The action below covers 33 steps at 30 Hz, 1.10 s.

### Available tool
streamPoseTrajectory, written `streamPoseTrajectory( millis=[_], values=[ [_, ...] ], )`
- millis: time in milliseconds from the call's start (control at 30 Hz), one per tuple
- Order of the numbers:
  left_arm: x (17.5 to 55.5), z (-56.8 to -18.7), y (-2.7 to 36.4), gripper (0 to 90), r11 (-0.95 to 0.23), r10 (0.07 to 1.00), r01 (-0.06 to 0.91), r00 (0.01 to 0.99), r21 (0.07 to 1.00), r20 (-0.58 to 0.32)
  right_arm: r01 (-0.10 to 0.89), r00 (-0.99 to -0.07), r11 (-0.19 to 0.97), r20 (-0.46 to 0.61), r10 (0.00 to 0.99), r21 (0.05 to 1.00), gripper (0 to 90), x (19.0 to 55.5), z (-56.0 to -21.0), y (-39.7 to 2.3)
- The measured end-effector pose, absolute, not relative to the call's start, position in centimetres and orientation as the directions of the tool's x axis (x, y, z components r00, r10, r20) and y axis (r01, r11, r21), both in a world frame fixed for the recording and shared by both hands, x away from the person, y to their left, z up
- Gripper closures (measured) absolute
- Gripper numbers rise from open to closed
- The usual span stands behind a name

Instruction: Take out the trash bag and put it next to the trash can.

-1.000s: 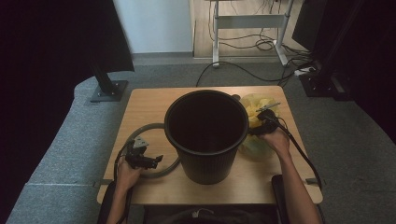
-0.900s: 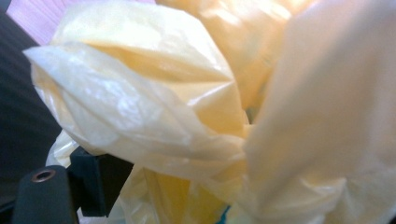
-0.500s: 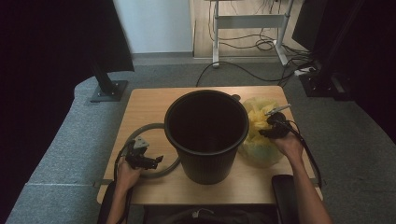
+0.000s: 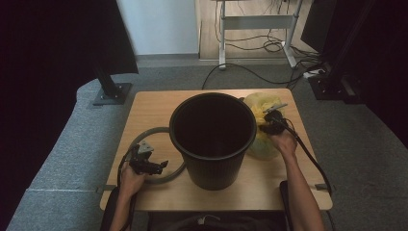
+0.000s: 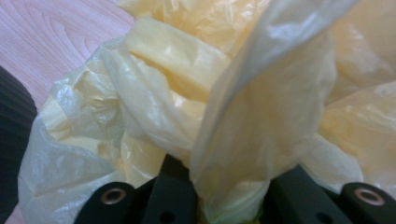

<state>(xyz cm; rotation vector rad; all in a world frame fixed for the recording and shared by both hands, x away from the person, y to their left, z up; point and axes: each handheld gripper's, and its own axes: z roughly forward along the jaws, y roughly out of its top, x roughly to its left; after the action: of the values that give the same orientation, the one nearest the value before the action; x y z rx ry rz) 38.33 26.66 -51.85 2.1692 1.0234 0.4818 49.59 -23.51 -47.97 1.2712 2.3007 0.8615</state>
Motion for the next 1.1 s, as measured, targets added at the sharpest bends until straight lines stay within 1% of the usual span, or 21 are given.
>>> streamPoseTrajectory(
  millis=[33,100,133,167,200,333,533,700,900,1100],
  values=[
    [38.3,-51.9,26.6,0.0,-0.459,0.782,0.530,0.622,0.713,0.040,0.639,-0.518,0.396,-0.012,0.855,0.659,72.9,49.7,-47.9,-23.5],
    [38.4,-51.9,26.6,0.0,-0.460,0.782,0.532,0.622,0.711,0.041,0.652,-0.484,0.376,-0.020,0.875,0.659,44.0,49.6,-47.5,-23.6],
    [38.4,-51.9,26.6,0.0,-0.462,0.781,0.531,0.623,0.711,0.043,0.661,-0.483,0.377,-0.016,0.875,0.649,30.1,49.6,-47.4,-23.7],
    [38.4,-51.9,26.6,0.0,-0.465,0.780,0.531,0.624,0.708,0.044,0.667,-0.479,0.382,-0.024,0.877,0.640,20.4,49.5,-47.3,-23.8],
    [38.3,-51.9,26.5,0.0,-0.467,0.780,0.531,0.624,0.707,0.047,0.662,-0.469,0.386,-0.047,0.882,0.642,14.6,49.3,-47.2,-23.8],
    [38.3,-51.9,26.5,0.0,-0.470,0.779,0.530,0.626,0.706,0.049,0.653,-0.478,0.381,-0.033,0.878,0.654,11.8,48.3,-46.3,-24.2],
    [38.3,-51.9,26.5,0.0,-0.471,0.779,0.527,0.624,0.707,0.054,0.628,-0.497,0.388,-0.036,0.867,0.675,11.0,46.6,-44.6,-25.1],
    [38.4,-51.9,26.5,0.0,-0.460,0.786,0.535,0.617,0.708,0.045,0.608,-0.509,0.396,-0.044,0.860,0.688,10.5,45.1,-43.8,-25.7],
    [38.5,-51.9,26.7,0.0,-0.452,0.789,0.545,0.614,0.706,0.032,0.605,-0.517,0.392,-0.033,0.855,0.693,10.7,43.4,-44.1,-26.6],
    [38.8,-52.0,26.8,0.0,-0.443,0.792,0.554,0.610,0.705,0.018,0.598,-0.512,0.374,-0.020,0.858,0.709,8.3,41.5,-45.5,-27.6]
  ],
)
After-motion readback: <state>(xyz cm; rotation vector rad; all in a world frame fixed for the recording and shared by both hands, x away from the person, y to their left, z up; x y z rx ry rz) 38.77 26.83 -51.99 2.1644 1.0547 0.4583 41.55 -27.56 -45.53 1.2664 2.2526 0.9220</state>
